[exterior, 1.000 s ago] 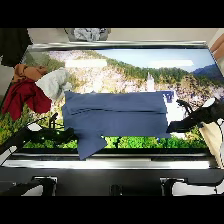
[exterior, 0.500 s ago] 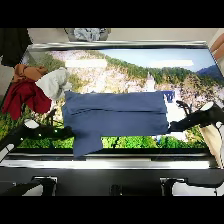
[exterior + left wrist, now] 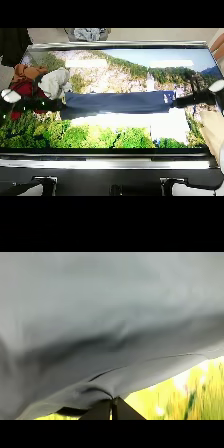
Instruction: Fold the shirts.
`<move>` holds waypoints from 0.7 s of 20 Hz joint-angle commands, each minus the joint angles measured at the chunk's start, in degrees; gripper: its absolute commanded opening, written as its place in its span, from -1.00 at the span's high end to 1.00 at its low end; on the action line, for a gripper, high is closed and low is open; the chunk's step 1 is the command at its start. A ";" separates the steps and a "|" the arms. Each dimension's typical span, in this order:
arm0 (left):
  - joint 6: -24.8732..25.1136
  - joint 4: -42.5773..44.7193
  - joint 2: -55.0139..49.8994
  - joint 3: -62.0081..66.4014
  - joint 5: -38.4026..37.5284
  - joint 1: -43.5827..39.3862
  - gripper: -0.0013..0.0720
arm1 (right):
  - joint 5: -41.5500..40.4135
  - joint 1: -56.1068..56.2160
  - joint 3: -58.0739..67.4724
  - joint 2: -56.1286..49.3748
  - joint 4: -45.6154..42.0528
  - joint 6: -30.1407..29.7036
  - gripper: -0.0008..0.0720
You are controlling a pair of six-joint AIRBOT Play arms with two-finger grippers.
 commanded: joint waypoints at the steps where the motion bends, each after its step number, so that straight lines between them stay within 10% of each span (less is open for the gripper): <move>1: -1.60 2.40 -11.89 14.19 -0.04 0.46 0.89 | -6.03 3.78 12.55 -9.31 -4.09 6.34 0.87; 11: -6.38 -2.23 -34.53 27.85 -4.96 0.79 0.69 | -7.61 4.81 20.28 -25.64 1.84 6.80 0.85; 12: -5.99 -3.67 -34.36 28.52 -5.51 1.11 0.01 | -7.69 4.37 20.90 -25.00 1.90 6.10 0.48; 13: -5.97 -4.37 -34.10 29.94 -7.15 1.64 -0.60 | -6.40 3.63 22.12 -23.89 1.97 3.96 -0.62; 14: -5.77 -4.37 -33.66 31.65 -9.18 2.23 -0.67 | -4.37 2.58 23.50 -22.71 1.79 1.09 -0.93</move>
